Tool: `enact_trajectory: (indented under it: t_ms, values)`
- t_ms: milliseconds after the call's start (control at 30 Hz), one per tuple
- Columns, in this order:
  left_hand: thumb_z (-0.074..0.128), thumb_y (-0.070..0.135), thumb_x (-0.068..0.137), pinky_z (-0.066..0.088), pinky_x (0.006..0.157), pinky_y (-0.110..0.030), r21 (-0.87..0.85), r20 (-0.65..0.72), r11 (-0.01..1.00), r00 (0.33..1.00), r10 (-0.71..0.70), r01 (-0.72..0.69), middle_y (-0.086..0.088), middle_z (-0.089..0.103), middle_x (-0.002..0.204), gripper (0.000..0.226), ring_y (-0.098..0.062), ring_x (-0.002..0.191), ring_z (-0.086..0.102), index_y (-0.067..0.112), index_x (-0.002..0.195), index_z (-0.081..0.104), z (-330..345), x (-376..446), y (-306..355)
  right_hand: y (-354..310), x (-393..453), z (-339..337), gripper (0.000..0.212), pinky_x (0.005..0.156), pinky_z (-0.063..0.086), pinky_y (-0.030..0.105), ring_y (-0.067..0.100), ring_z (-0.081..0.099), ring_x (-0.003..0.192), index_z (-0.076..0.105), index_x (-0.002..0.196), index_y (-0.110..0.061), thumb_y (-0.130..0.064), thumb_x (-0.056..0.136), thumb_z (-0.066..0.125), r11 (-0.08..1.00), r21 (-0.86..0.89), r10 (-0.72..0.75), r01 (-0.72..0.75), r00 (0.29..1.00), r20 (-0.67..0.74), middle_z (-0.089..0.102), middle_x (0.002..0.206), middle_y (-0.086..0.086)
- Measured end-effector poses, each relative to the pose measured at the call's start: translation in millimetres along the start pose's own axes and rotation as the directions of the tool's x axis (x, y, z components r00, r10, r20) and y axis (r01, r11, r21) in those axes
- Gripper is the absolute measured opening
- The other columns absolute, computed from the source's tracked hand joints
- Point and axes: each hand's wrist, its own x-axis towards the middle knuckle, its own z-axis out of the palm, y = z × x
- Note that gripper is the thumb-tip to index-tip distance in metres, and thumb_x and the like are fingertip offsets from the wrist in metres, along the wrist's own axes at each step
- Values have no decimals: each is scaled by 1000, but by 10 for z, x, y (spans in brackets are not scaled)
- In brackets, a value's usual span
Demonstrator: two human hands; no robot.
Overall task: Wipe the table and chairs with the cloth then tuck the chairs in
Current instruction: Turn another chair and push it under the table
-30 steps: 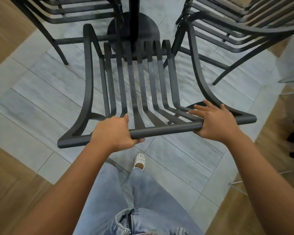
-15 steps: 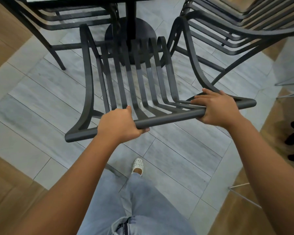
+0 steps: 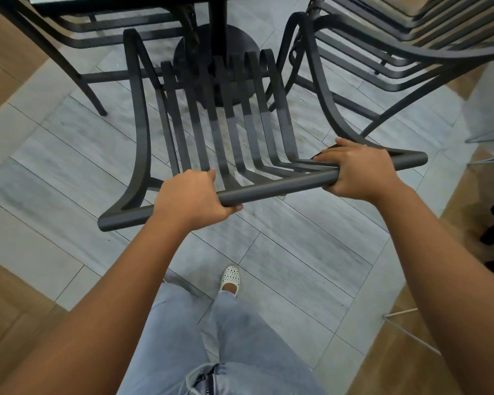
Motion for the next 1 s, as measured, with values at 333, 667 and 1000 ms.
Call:
enact_trajectory:
  t_ms: [333, 667, 1000]
  values:
    - [55, 72, 72, 53, 76, -36, -32, -27, 999, 1000, -2, 2, 2, 67, 109, 79, -23, 97, 62, 29, 137, 43, 34, -1, 23, 23, -34, 68, 38, 68, 49, 32, 19, 62, 91, 68, 111, -33, -35, 73, 64, 998, 45, -33, 40, 988, -149, 70, 91, -8]
    - [63, 64, 73, 48, 86, -38, -93, 190, 993, 980, -53, 72, 0, 57, 126, 79, -24, 112, 54, 31, 141, 38, -43, 29, 76, 18, -41, 113, 31, 72, 43, 32, 21, 62, 82, 73, 100, -29, -28, 69, 67, 997, 38, -60, 71, 970, -236, 70, 81, -6]
    - [51, 74, 74, 29, 109, -52, -147, 318, 981, 933, 169, -127, -4, 5, 158, 100, -30, 137, 32, 32, 149, 0, -396, 476, 1027, -22, -124, 172, 84, 108, 11, 59, 31, 25, 137, 48, 133, -26, -52, 60, 79, 994, 87, 96, -68, 928, -360, 39, 145, 13]
